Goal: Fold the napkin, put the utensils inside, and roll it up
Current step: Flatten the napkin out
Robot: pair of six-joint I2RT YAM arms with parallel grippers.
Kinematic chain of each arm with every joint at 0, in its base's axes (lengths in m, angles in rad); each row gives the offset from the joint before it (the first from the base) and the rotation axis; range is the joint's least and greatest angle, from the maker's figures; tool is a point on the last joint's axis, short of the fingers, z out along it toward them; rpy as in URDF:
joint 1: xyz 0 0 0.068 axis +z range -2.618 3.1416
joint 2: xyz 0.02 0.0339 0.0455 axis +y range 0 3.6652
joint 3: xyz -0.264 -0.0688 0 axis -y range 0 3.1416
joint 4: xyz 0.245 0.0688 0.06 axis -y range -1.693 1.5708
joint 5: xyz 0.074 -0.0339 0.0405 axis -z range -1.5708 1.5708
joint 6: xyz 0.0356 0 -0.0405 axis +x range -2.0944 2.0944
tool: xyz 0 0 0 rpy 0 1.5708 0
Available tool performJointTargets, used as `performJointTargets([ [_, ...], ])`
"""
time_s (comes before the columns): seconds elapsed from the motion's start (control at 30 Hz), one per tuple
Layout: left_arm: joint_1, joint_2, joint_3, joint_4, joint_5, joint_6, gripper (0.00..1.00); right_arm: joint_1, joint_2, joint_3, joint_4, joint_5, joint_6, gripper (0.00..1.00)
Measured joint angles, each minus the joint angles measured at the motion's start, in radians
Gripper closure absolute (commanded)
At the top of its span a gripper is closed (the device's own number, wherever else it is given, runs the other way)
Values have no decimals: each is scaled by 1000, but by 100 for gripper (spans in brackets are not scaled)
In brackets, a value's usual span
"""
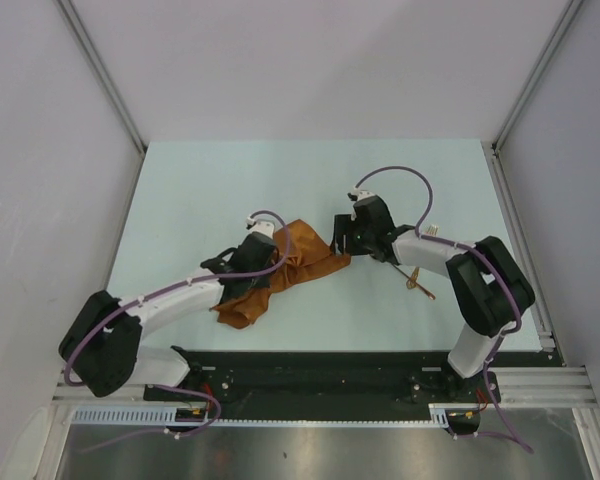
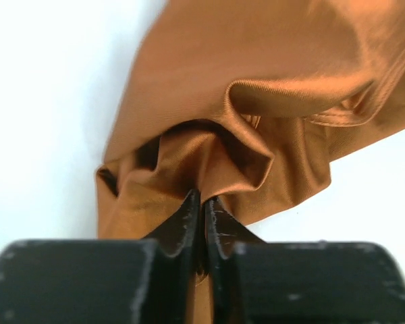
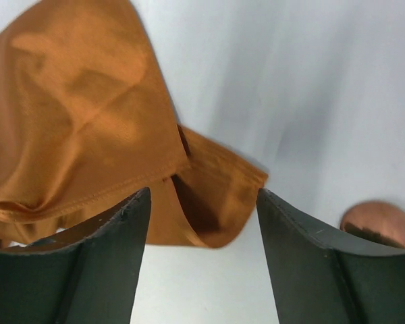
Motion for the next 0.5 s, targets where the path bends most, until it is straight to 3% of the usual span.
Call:
performJointTargets([
  [0.17,0,-102,-9,3,-32,-3,99,2,67,70,10,-28,-17,50],
  [0.5,1,-233,-28,-4,-81,-8,99,32,207,190,-12,-50,-45,56],
])
